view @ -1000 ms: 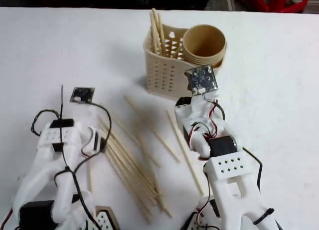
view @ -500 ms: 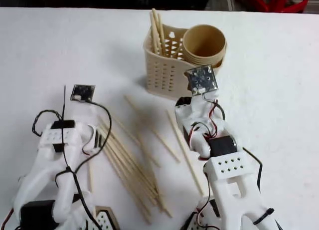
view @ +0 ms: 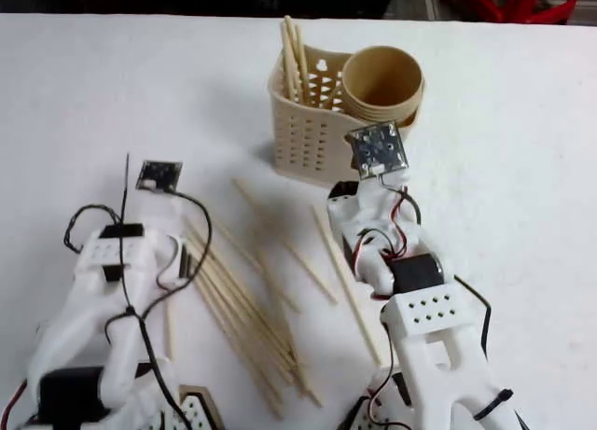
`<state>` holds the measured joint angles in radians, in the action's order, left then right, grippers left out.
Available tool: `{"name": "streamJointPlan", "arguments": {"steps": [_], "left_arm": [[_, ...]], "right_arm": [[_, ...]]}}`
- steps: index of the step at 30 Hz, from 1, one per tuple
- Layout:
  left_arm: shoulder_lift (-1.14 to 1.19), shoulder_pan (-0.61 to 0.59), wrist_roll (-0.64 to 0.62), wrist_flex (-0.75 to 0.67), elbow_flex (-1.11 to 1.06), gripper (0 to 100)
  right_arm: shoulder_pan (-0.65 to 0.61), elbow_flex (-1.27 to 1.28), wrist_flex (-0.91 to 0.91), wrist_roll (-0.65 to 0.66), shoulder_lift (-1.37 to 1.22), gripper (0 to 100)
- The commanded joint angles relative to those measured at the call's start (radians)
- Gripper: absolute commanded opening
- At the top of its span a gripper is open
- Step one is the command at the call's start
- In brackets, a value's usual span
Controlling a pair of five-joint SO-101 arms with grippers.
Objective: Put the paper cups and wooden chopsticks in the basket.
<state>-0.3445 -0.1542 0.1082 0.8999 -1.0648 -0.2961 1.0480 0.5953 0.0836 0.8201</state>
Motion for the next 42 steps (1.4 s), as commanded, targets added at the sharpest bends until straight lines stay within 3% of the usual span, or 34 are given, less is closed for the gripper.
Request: {"name": "streamJointPlan", "arguments": {"steps": [1,8,17,30,42], "left_arm": [[0.183,0.021,-0.009,0.061,0.158,4],[0.456,0.021,-0.006,0.207,0.419,2],[0.466,0.025,-0.015,0.127,0.542,2],[0.460,0.025,-0.141,0.077,0.853,2],[0.458,0.139,-0.141,0.410,1.435,2]], "right_arm": [[0.008,-0.017,-0.015,0.003,0.027,2.1],[0.008,-0.017,-0.015,0.003,0.027,2.1],[0.008,-0.017,-0.015,0.003,0.027,2.1],[0.008,-0.017,-0.015,0.003,0.027,2.1],[0.008,-0.017,-0.016,0.003,0.027,2.1]]}}
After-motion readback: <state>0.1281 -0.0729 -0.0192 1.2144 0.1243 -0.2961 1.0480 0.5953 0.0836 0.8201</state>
